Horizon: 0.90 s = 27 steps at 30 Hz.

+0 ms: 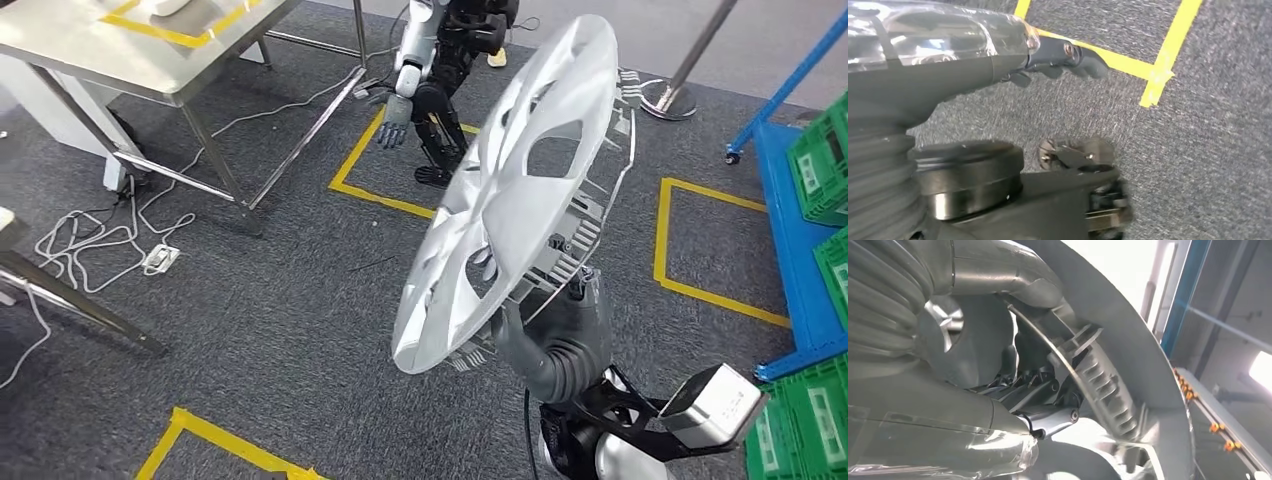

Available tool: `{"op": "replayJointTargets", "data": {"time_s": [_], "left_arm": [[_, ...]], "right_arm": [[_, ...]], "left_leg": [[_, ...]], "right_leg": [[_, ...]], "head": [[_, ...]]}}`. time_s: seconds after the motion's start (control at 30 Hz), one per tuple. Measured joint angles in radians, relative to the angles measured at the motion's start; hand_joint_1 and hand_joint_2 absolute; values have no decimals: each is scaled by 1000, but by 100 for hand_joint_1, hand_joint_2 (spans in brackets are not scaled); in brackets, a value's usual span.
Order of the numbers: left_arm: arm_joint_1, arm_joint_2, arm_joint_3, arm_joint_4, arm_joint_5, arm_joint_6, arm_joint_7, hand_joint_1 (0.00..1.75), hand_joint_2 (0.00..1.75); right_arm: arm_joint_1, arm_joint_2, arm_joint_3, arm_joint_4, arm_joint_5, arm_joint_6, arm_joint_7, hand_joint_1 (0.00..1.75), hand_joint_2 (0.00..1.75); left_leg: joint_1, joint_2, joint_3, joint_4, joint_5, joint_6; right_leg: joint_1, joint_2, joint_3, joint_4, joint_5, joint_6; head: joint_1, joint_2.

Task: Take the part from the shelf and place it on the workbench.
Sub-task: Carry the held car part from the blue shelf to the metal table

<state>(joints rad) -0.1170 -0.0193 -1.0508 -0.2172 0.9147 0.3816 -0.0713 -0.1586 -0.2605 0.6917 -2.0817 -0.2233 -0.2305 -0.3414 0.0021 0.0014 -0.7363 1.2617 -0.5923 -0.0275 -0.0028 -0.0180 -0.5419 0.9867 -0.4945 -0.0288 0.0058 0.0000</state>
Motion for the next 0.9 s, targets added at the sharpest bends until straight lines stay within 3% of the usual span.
{"op": "replayJointTargets", "data": {"time_s": [0.03, 0.07, 0.1, 0.17, 0.23, 0.27, 0.33, 0.4, 0.47, 0.53, 0.57, 0.6, 0.67, 0.7, 0.77, 0.83, 0.9], "left_arm": [[1, 0, 0, 0, 0, 0, -1, 0, 175], [1, 1, 0, 0, 0, 0, -1, 0, 175], [2, 2, 0, 0, 0, 0, -1, 0, 175], [1, 2, 0, 0, 0, 0, -2, 0, 175], [1, 2, 0, 0, -1, -1, -2, 0, 175], [1, 1, 0, 0, -1, -2, -2, 0, 175], [2, 2, 0, 0, -2, -2, -3, 0, 175], [0, 3, 0, 0, -2, -1, -7, 0, 175], [-2, 3, 0, 0, -2, -1, -11, 0, 175], [-3, 2, 0, 0, -2, -1, -12, 0, 175], [-3, 2, 0, 0, -2, -1, -12, 0, 175], [-3, 2, 0, 0, -2, -1, -12, 0, 175], [-3, 1, 0, 0, -2, -1, -12, 0, 175], [-4, 0, 0, 0, -2, -1, -12, 0, 175], [-4, -2, 0, 0, -2, -2, -12, 0, 175], [-1, -2, 0, 0, -1, -2, -11, 0, 175], [0, 0, 0, 0, -1, -2, -10, 0, 175]], "right_arm": [[1, 0, 0, 1, -1, 0, 0, 175, 175], [1, 0, 0, 1, -1, 0, 0, 175, 175], [1, 0, 0, 2, -2, 0, 0, 175, 175], [1, 0, 0, 2, -4, 0, -1, 175, 175], [1, 0, 0, 2, -4, 0, -2, 175, 175], [0, 0, 0, 2, -4, 0, -3, 175, 175], [0, 0, 0, 1, -4, 0, -5, 175, 175], [0, 0, 0, 2, -4, 1, -6, 175, 175], [0, -1, 0, 2, -5, 2, -8, 175, 175], [1, -1, 0, 2, -6, 4, -9, 175, 175], [2, -1, 0, 2, -6, 5, -10, 175, 175], [2, -1, 0, 2, -6, 5, -10, 175, 175], [1, -1, 0, 2, -6, 6, -10, 175, 175], [1, -1, 0, 2, -6, 6, -10, 175, 175], [-1, -1, 0, 2, -6, 6, -11, 175, 175], [-2, -1, 0, 2, -6, 6, -11, 175, 175], [-3, 0, 0, 1, -6, 6, -11, 175, 175]], "left_leg": [[6, 0, -15, 30, -4, -5], [12, 3, -11, 24, 10, -11], [17, 12, 13, -20, 40, -17], [20, 57, 86, -149, 95, -26], [15, 90, 121, -217, 108, -16], [10, 90, 121, -220, 105, -6], [8, 68, 119, -221, 106, 11], [7, 45, 119, -222, 109, 23], [4, 20, 120, -222, 110, 33], [-2, -8, 121, -222, 111, 38], [-6, -23, 123, -222, 111, 39], [-8, -38, 125, -222, 110, 39], [-12, -66, 129, -222, 111, 39], [-12, -78, 128, -221, 111, 38], [-9, -98, 120, -221, 116, 31], [-5, -109, 113, -220, 118, 23], [-11, -64, 95, -189, 91, 14]], "right_leg": [[-1, -12, 0, 0, -1, 2], [-3, -24, 1, 1, -3, 5], [-5, -34, 2, 3, -6, 9], [-7, -49, 4, 11, -15, 23], [-5, -60, 6, 20, -24, 37], [-5, -65, 7, 22, -26, 42], [-10, -72, 9, 24, -33, 50], [-16, -43, -8, 71, -71, 57], [-16, -3, -65, 201, -139, 55], [-12, 11, -122, 316, -174, 48], [-9, 14, -129, 322, -160, 41], [-6, 18, -118, 288, -127, 32], [2, 47, -66, 156, -48, 13], [5, 65, -44, 98, -23, 7], [7, 85, -24, 47, -14, 3], [6, 67, -20, 32, -10, 6], [2, 45, -12, 12, -1, 4]], "head": [[-3, 0], [-7, 0], [-9, 0], [-17, 0], [-18, 0], [-16, 0], [-9, 0], [-5, 0], [5, 0], [17, 0], [22, 0], [26, 0], [28, 0], [27, 0], [28, 0], [32, 0], [26, 0]]}}
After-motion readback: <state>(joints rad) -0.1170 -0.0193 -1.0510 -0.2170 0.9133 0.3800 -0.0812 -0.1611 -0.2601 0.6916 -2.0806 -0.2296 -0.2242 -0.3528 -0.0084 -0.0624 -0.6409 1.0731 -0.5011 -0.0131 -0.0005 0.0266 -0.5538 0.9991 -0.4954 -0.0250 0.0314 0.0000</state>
